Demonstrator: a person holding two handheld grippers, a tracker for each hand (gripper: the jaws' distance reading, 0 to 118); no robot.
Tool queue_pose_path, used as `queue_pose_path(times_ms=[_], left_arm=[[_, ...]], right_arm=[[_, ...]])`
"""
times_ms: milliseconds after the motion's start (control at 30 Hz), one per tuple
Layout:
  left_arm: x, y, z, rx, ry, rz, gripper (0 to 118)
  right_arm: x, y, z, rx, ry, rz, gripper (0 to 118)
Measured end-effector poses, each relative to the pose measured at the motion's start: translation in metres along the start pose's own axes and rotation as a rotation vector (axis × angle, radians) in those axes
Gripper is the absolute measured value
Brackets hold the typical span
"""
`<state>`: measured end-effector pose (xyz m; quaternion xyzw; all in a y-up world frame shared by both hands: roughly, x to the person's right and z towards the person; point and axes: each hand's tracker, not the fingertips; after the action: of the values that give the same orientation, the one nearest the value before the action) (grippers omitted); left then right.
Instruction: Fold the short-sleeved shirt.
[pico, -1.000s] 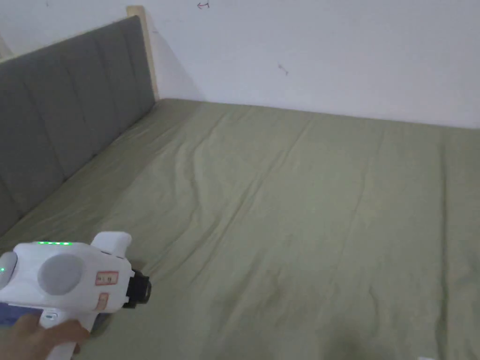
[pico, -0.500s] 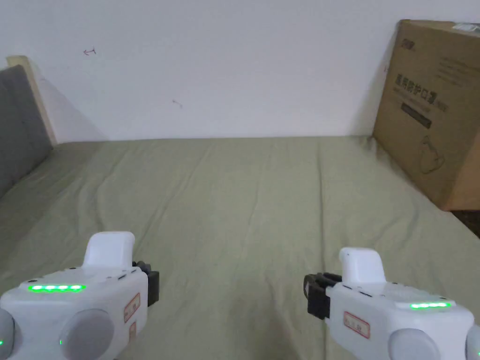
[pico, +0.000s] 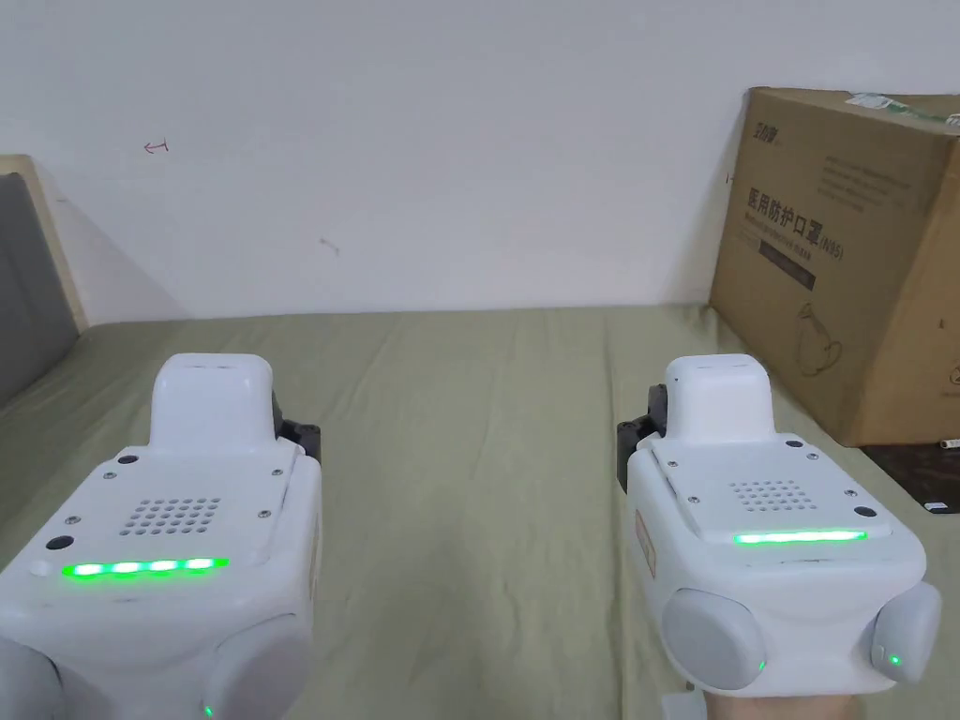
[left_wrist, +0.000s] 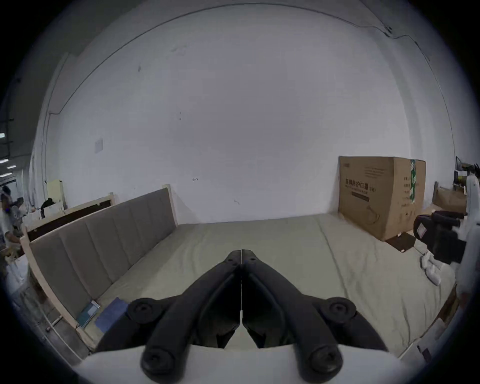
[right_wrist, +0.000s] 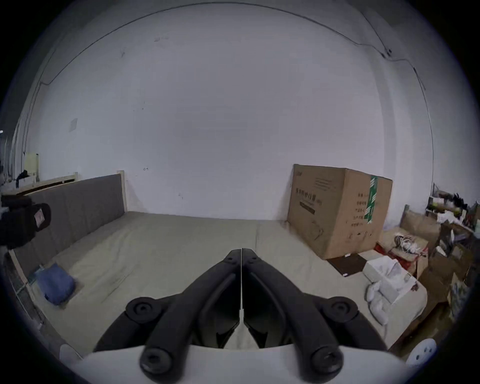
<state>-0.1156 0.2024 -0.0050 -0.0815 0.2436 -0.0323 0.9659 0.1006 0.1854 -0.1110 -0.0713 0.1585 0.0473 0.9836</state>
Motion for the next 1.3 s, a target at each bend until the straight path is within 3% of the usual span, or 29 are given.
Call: queue_pose_path(times_ms=[67,100,167,233,267,333,467,600,767,1033,1300], left_arm=[[-0.001,0.002,0.002,0.012,0.005,0.013,1],[-0.002,0.001,0.003,0.017,-0.002,0.013,7],[-0.001,0.002,0.003,0.011,-0.01,0.013,50],[-0.003,0.001,-0.002,-0.015,-0.032,0.021,104],[-0.004,0.0,-0.004,-0.024,-0.038,0.027,115],[-0.004,-0.001,-0.002,-0.025,-0.034,0.038,118],[-0.005,0.0,0.001,-0.018,-0.083,0.056,118],[-0.01,0.001,-0.002,-0.082,-0.213,0.146,118],[-0.011,0.002,-0.001,-0.03,-0.117,0.147,118],[0.002,0.004,-0.002,-0.036,0.029,0.033,118],[0.006,0.007,-0.008,-0.132,0.013,0.056,118]], right_arm=[[-0.003,0.0,-0.001,0.006,-0.014,0.016,4],[-0.004,0.0,-0.001,0.012,-0.022,0.024,13],[-0.006,0.0,0.0,0.021,-0.038,0.041,41],[-0.006,0.001,0.0,0.025,-0.038,0.047,76],[-0.007,0.001,0.001,0.028,-0.037,0.047,94],[-0.006,0.003,-0.002,0.018,-0.03,0.047,118],[-0.008,-0.001,0.002,0.058,-0.075,0.076,118],[-0.005,-0.002,0.0,0.037,-0.034,0.046,118],[-0.004,-0.005,-0.003,0.017,-0.024,0.054,118],[-0.001,-0.006,-0.01,-0.008,-0.005,0.045,118],[0.002,-0.006,-0.014,-0.016,-0.02,0.041,118]])
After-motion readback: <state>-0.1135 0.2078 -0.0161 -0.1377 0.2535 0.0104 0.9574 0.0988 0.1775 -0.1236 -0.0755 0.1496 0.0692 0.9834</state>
